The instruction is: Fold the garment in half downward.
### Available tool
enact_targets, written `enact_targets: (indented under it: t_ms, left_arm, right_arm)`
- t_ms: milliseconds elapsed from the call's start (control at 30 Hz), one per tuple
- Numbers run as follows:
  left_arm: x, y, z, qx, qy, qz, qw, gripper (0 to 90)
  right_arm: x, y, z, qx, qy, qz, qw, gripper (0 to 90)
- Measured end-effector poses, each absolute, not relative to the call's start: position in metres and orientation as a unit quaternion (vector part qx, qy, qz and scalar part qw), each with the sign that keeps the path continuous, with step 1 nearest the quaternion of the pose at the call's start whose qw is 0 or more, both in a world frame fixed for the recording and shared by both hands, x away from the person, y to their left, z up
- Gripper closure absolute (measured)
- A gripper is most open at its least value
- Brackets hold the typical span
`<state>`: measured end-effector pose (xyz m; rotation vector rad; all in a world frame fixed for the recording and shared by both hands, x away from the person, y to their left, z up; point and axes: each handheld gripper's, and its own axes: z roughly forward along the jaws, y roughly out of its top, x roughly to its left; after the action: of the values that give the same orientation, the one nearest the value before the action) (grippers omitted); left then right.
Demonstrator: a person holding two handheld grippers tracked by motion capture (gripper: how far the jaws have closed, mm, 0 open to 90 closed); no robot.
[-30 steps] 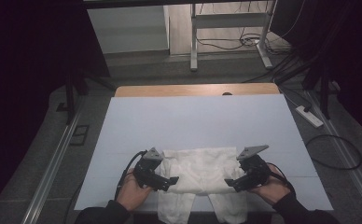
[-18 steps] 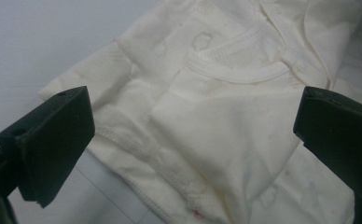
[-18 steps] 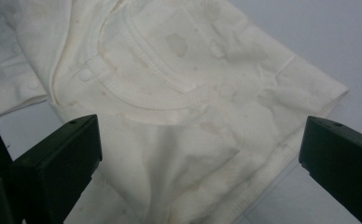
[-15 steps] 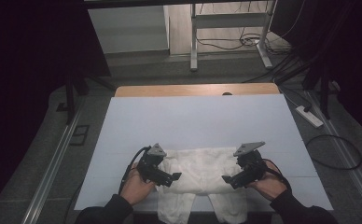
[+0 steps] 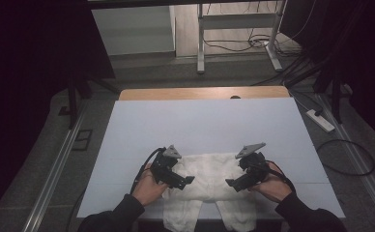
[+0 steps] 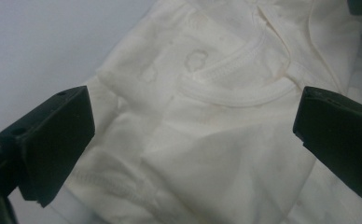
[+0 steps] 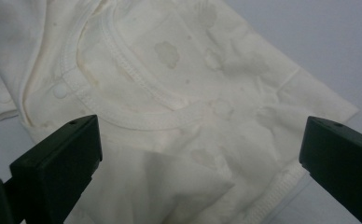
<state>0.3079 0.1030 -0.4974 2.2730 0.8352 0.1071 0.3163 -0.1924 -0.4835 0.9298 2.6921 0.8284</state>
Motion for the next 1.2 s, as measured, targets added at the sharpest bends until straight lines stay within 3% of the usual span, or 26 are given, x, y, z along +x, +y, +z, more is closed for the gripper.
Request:
enact_targets:
  t_ms: [400,500,567,767,1200]
  left_arm:
    - [0.319,0.083,-0.500,0.886,0.308,0.038,0.344,0.0]
    - [0.320,0.080,-0.502,0.890,0.302,0.044,0.339,1.0]
    - [0.319,0.079,-0.504,0.895,0.291,0.049,0.335,7.2]
    - [0.318,0.075,-0.511,0.907,0.274,0.051,0.317,40.1]
    - [0.319,0.067,-0.517,0.916,0.276,0.041,0.288,86.5]
  right_arm:
    - [0.329,-0.172,-0.494,0.295,0.920,0.242,0.090,0.0]
    - [0.332,-0.167,-0.497,0.286,0.926,0.229,0.091,5.7]
    - [0.332,-0.165,-0.499,0.280,0.929,0.225,0.090,11.1]
    - [0.329,-0.162,-0.500,0.261,0.934,0.222,0.096,32.8]
    - [0.328,-0.161,-0.500,0.243,0.942,0.215,0.082,84.7]
